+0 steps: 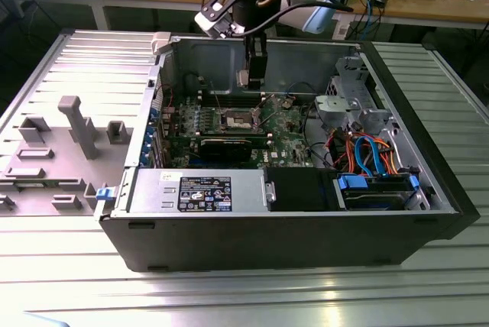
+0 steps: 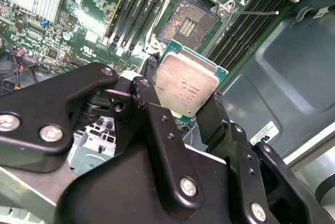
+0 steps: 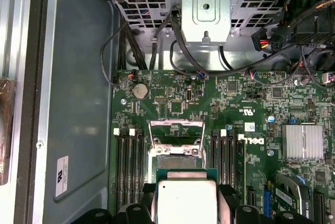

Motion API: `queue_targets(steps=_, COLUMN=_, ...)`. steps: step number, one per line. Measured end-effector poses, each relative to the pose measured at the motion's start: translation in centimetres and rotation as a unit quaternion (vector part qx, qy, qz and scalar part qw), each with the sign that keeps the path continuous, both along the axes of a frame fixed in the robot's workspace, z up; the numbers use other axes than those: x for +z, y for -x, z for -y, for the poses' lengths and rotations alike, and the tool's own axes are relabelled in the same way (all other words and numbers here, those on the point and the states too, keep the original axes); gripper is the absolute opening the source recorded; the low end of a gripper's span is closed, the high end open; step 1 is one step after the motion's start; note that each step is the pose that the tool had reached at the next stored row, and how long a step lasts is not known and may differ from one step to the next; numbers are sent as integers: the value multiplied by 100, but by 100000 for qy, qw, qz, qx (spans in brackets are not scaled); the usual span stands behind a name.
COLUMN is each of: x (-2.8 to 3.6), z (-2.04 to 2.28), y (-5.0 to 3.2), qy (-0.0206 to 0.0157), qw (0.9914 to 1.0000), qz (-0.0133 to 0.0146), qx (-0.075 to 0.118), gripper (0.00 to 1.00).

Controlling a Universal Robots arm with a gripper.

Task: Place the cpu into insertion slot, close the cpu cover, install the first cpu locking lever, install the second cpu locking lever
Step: 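Place the cpu into insertion slot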

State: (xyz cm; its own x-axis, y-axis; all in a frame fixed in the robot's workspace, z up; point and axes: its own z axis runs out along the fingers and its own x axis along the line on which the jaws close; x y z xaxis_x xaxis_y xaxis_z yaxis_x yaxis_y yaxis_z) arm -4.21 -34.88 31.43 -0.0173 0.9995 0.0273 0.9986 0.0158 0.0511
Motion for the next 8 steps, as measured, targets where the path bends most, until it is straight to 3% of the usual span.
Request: queue_targets(steps=8, x=-15, z=0, y=16, qy=-12, qw=100000, qz=7, qx=0, gripper=55)
